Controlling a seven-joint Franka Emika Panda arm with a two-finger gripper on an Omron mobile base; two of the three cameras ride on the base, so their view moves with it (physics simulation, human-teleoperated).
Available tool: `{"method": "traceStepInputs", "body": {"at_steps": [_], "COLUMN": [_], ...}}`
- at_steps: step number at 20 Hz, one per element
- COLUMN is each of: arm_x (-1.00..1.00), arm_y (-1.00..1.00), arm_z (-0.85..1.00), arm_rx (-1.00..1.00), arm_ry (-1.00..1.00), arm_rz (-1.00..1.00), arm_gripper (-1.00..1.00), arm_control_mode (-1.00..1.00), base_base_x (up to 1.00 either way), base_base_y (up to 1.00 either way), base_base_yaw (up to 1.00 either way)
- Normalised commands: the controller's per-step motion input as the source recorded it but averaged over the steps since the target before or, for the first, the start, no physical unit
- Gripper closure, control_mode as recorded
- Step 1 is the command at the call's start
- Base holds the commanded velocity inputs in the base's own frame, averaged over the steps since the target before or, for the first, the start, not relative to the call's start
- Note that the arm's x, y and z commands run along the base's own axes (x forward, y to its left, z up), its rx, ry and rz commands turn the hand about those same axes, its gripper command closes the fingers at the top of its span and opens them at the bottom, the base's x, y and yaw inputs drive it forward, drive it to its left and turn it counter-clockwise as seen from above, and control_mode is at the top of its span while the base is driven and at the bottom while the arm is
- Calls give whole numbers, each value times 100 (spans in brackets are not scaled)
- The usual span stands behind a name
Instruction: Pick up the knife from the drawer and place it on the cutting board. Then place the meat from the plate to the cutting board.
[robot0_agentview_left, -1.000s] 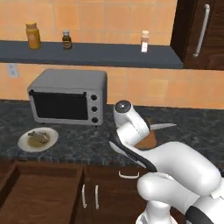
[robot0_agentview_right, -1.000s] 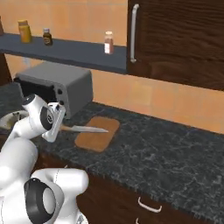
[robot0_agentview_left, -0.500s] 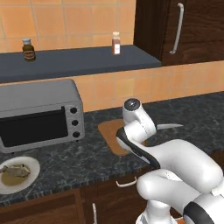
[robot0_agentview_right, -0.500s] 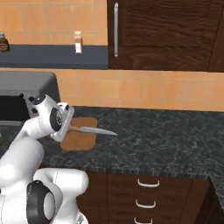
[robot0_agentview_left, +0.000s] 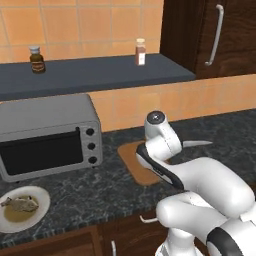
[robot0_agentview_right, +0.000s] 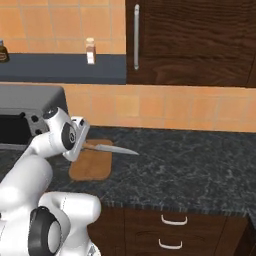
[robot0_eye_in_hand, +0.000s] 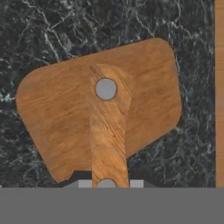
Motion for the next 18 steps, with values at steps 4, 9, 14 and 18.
{"method": "traceStepInputs", "body": {"at_steps": [4, 9, 14, 18], "arm_x": [27, 17, 0, 0], "arm_y": [0, -16, -4, -7], "arm_z": [0, -2, -24, -58], "arm_rx": [0, -2, -15, -25], "arm_ry": [0, 6, 10, 19], "arm_rz": [17, 70, 90, 86], "arm_gripper": [100, 100, 100, 100], "arm_control_mode": [-100, -100, -100, -100], "base_base_x": [22, 0, 0, 0], "base_base_y": [0, 0, 0, 0], "base_base_yaw": [6, 0, 0, 0]}}
